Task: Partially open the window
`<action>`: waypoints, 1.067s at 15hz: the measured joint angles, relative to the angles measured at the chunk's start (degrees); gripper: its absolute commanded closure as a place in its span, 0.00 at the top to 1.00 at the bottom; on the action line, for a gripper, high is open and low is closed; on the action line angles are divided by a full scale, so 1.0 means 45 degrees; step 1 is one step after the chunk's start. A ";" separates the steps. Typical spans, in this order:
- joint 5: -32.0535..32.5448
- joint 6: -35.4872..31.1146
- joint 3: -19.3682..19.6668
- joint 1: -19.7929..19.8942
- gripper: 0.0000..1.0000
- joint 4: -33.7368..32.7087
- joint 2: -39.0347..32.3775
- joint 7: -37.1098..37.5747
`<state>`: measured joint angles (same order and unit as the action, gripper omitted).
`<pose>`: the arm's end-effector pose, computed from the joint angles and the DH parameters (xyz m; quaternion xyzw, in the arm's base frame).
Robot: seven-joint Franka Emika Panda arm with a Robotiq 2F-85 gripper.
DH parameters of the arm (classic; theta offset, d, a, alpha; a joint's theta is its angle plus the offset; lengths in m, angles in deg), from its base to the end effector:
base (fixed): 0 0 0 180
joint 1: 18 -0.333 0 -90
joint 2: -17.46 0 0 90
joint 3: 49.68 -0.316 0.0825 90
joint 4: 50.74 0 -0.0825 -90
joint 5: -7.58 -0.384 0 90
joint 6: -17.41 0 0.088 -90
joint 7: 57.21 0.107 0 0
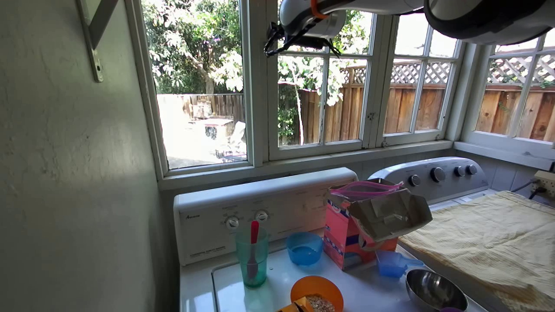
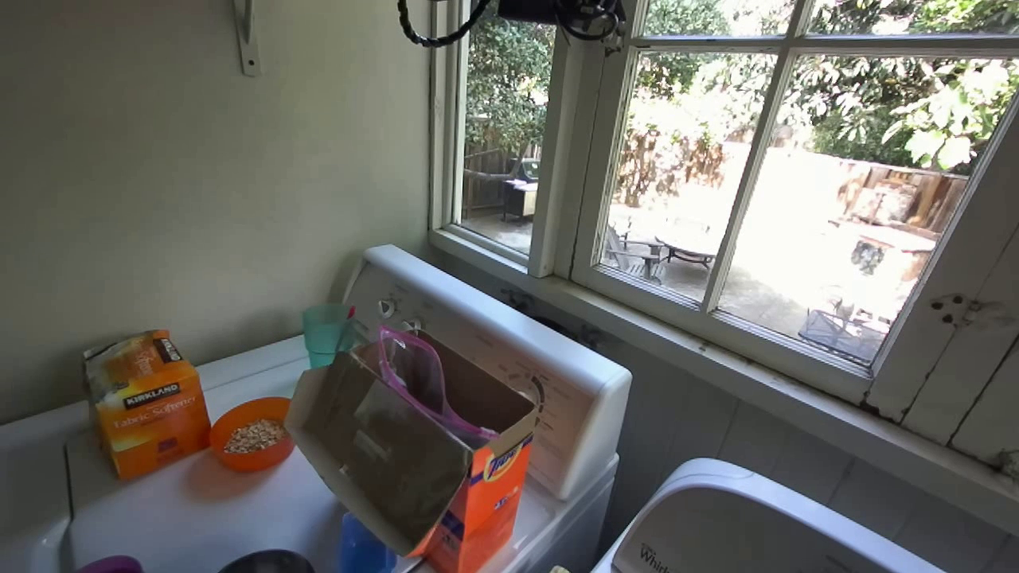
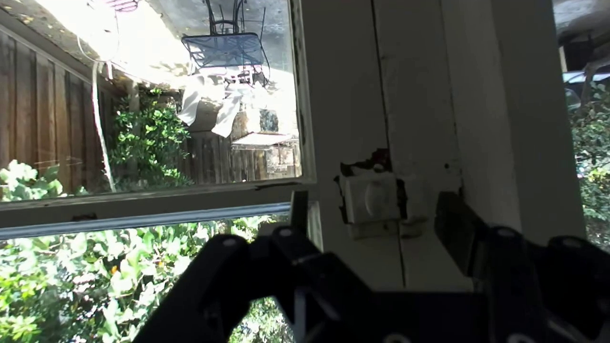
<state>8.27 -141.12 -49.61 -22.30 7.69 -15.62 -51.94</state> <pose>0.7584 0.0570 0.6643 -0.8338 0.0038 -0.5506 0.0406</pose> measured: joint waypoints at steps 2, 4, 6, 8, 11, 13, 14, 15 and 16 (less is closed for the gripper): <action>0.0000 0.0000 -0.0005 0.0000 0.60 -0.0030 -0.0036 -0.0001; 0.0000 0.0000 -0.0011 -0.0001 0.52 -0.0067 -0.0075 -0.0003; 0.0000 0.0000 -0.0011 -0.0001 0.40 -0.0137 -0.0137 -0.0003; 0.0000 0.0000 -0.0011 -0.0002 0.44 -0.0265 -0.0222 -0.0003; 0.0000 0.0000 -0.0011 -0.0004 0.37 -0.0347 -0.0289 -0.0004; 0.0000 0.0000 -0.0011 -0.0008 0.34 -0.0353 -0.0301 -0.0004; 0.0000 0.0000 -0.0011 -0.0011 0.27 -0.0358 -0.0307 -0.0006; 0.0000 0.0000 -0.0011 -0.0014 0.21 -0.0367 -0.0317 -0.0006; 0.0000 0.0000 -0.0011 -0.0017 0.03 -0.0390 -0.0334 -0.0007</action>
<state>8.27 -141.12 -49.66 -22.38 5.94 -17.13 -51.97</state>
